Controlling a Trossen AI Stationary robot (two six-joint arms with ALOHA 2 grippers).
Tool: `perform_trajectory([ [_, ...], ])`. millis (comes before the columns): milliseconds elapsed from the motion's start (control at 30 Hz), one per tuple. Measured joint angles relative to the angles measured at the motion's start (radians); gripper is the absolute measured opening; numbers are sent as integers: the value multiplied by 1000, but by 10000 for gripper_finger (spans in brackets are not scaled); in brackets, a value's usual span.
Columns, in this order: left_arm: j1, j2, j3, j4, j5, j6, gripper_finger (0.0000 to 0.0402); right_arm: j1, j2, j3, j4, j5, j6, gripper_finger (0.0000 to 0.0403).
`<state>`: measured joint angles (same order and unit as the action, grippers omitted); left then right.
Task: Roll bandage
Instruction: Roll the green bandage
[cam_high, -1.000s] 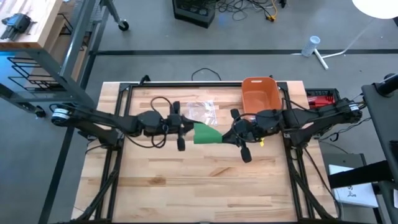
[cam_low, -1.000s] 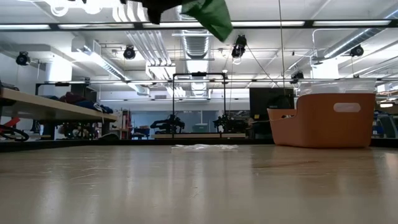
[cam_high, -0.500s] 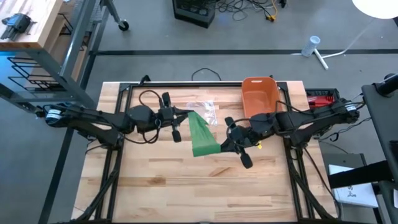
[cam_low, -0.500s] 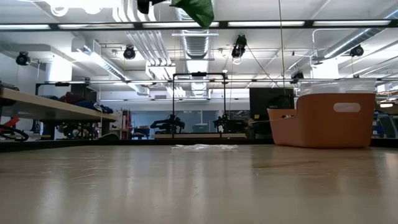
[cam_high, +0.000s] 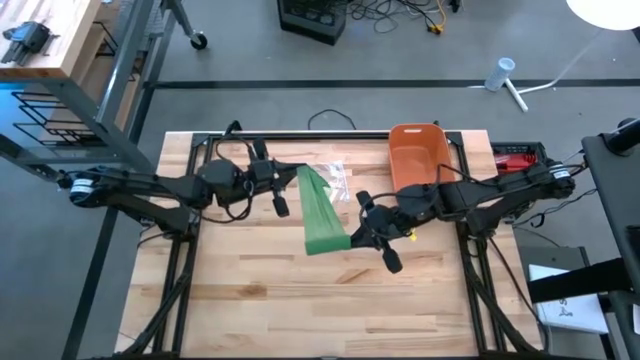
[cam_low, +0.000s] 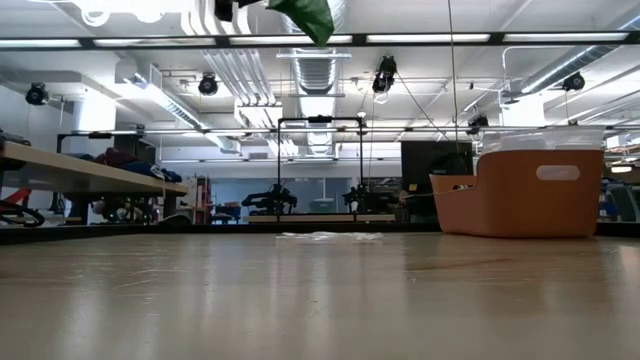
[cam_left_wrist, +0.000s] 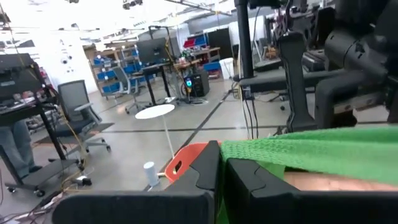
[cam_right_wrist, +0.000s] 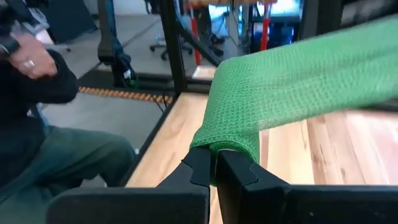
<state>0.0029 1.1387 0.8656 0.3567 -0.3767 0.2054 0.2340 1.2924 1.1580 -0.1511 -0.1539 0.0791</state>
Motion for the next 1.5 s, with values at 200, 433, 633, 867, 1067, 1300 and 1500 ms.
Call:
perform_trajectory([
  [200, 0, -8, -22, -65, 32, -50, 0, 1, -25, 0, 60, 22, -71, 0],
  [433, -2, 57, -27, -93, 133, -124, 0, 2, -55, -1, 111, 100, -175, 0],
  [633, -10, 114, -27, -92, 250, -175, 0, 2, -71, 12, 127, 200, -225, 0],
  [867, -37, 96, -29, -69, 343, -202, 0, 0, -72, 35, 77, 259, -257, 0],
  [1067, -25, 11, -29, -52, 62, -39, 0, 0, -62, 34, 73, 96, -123, 0],
  [1300, 11, -78, 12, -20, -104, 165, 0, 0, 13, 31, -22, 39, 38, 0],
  [1500, 11, -107, 179, -161, -65, 251, 0, -1, 79, 31, -14, 41, 65, 0],
])
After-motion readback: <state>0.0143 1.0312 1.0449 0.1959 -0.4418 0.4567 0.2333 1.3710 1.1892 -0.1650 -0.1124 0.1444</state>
